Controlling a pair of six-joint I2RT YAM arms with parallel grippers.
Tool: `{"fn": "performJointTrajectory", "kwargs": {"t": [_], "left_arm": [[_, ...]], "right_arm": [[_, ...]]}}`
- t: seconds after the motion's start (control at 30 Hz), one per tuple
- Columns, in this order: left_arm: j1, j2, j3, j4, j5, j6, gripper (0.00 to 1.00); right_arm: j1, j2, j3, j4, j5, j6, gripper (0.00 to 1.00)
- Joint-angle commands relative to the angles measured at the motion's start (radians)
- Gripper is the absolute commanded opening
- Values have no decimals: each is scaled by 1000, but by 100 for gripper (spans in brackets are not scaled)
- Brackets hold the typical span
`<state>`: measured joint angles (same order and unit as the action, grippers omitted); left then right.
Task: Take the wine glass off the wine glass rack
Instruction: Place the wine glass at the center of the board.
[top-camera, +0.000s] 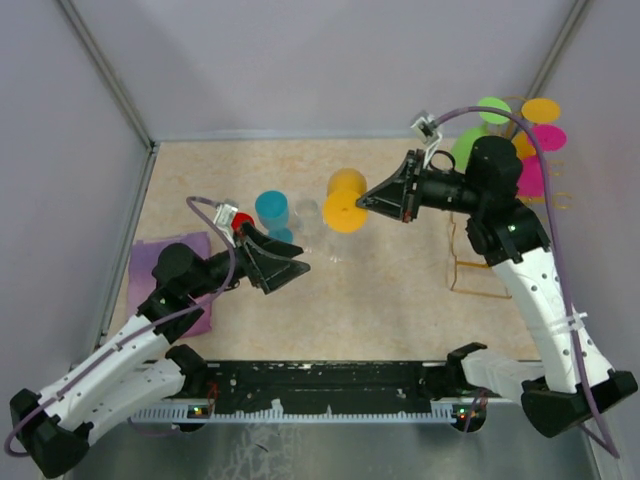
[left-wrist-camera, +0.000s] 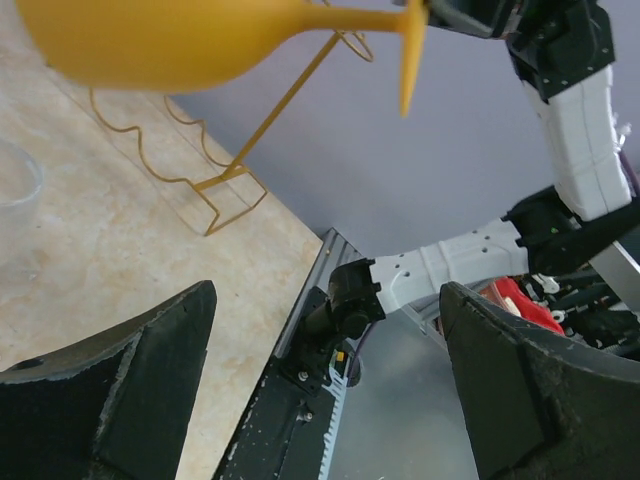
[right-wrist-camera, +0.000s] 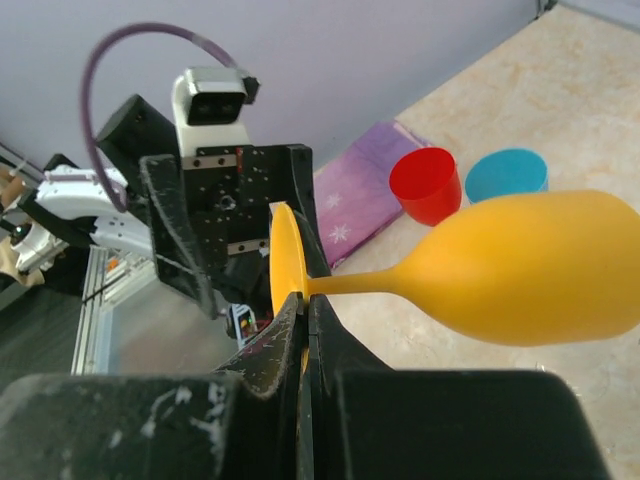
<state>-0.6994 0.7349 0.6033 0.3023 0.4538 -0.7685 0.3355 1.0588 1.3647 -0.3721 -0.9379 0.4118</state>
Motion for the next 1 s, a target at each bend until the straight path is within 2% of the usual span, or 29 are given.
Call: {"fn": "performJointTrajectory", "kwargs": {"t": [0.0,0.23,0.33,0.5,0.67,0.87,0.97], "left_arm": [[3,-15,12,110,61,-5,97],[3,-16,-17,159,62,-14,89],[3,-18,-23,166,56,-13,82],[3,-43,-34,140,28,6,66],[3,-70,-52,138,-14,8,56],[3,-64,-58,153,-4,17,50],[3,-51,-60,158,9,18,44]], "right_arm": [[128,53,84,-62,163,-94,0],[321,146,157,-96,264,-152,0],[380,184,190,-131,299,-189,0],[414,212,222,-158,316,-208,0],[432,213,224,-164,287,-232,0],[456,221,225,-183,280,-254,0],[464,221,229,-190,281,-261,0]]}}
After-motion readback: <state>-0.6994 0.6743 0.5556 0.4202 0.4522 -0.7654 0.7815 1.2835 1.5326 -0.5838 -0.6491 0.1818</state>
